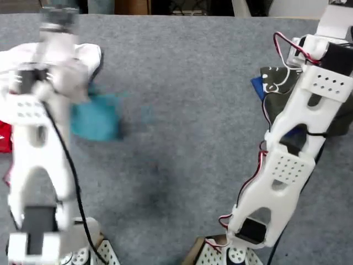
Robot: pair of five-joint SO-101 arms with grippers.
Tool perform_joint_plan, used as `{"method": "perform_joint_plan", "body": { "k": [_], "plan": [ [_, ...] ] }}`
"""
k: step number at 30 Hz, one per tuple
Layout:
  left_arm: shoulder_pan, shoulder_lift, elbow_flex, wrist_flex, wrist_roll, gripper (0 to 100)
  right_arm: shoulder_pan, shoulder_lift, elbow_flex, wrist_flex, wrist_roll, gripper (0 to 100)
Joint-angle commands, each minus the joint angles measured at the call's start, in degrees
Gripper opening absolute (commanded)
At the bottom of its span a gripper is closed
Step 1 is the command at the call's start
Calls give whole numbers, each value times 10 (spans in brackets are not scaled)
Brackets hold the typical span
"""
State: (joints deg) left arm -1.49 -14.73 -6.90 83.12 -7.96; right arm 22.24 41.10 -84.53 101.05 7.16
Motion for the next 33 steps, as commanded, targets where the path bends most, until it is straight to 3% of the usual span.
{"method": "perform_joint_plan", "body": {
  "k": [1, 4, 7, 9, 11, 16, 19, 23, 29, 33],
  "plan": [
    [175, -87, 34, 13, -1, 29, 5, -63, 30, 3, -6, 294],
    [275, -97, 93, -5, -1, 34, 2, -93, 89, 3, -6, 296],
    [294, -90, 140, -23, 25, 162, -11, -123, 167, 2, 0, 298],
    [246, -82, 153, -41, 106, 250, -28, -151, 228, 2, 21, 316],
    [169, -76, 157, -61, 159, 255, -48, -195, 292, 3, 53, 352],
    [-23, -60, 197, -69, 164, 255, -142, -406, 510, 3, 129, 345],
    [-125, -46, 242, -84, 163, 255, -239, -509, 711, 1, 128, 343],
    [-244, -16, 329, -141, 163, 255, -383, -539, 909, -47, 97, 343],
    [-327, 24, 410, -168, 101, 255, -549, -503, 1004, -178, 69, 341],
    [-340, 38, 422, -170, 99, 255, -574, -415, 995, -256, 69, 339]
  ]
}}
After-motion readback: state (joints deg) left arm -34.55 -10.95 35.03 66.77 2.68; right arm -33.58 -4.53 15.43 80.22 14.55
